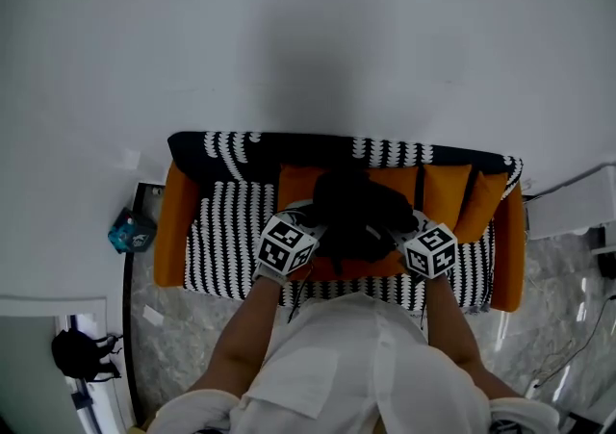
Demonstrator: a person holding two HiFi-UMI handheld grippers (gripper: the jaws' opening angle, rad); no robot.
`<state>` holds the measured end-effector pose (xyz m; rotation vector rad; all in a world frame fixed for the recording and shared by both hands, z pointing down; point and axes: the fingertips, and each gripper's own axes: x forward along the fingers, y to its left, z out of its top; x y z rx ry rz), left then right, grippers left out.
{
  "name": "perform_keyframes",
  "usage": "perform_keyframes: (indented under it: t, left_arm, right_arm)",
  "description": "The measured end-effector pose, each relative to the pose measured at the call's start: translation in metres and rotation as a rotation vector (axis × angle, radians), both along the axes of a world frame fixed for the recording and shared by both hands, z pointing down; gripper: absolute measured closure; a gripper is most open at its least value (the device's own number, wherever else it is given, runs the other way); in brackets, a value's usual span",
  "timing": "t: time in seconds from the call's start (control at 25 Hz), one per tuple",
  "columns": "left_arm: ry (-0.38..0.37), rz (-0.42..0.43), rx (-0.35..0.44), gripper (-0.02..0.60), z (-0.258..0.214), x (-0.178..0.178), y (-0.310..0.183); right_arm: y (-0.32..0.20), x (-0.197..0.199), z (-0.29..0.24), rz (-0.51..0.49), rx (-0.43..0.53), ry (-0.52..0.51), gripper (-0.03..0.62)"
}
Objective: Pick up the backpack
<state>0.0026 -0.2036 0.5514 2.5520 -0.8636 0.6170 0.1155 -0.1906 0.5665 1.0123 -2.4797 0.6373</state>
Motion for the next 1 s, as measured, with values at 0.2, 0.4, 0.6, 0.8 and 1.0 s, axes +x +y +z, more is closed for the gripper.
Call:
perform_keyframes:
  t: [0.2, 0.4, 0.6, 0.8, 1.0]
  left_arm:
    - [0.002, -0.017, 0.026, 0.469, -0.025, 0.0, -0.002]
    - [0.013, -0.023, 0.094, 0.472, -0.061, -0.002, -0.007]
    - [0.03, -0.024, 0.179, 0.474, -0.103, 0.004, -0.017]
    - [0.048, -0.019, 0.258, 0.476, -0.14, 0.009, -0.026]
    - [0.058, -0.009, 0.312, 0.479, -0.169, 0.017, -0.032]
  right_arm:
    - [-0.003, 0.0, -0.025, -0.01, 0.05, 0.002, 0.545]
    - [-0.01, -0.002, -0.061, -0.005, 0.128, 0.0, 0.545]
    - [-0.021, 0.004, -0.103, 0.007, 0.225, 0.001, 0.546]
    - [-0.03, 0.009, -0.142, 0.017, 0.316, 0.004, 0.548]
    - [-0.035, 0.018, -0.171, 0.032, 0.377, 0.002, 0.548]
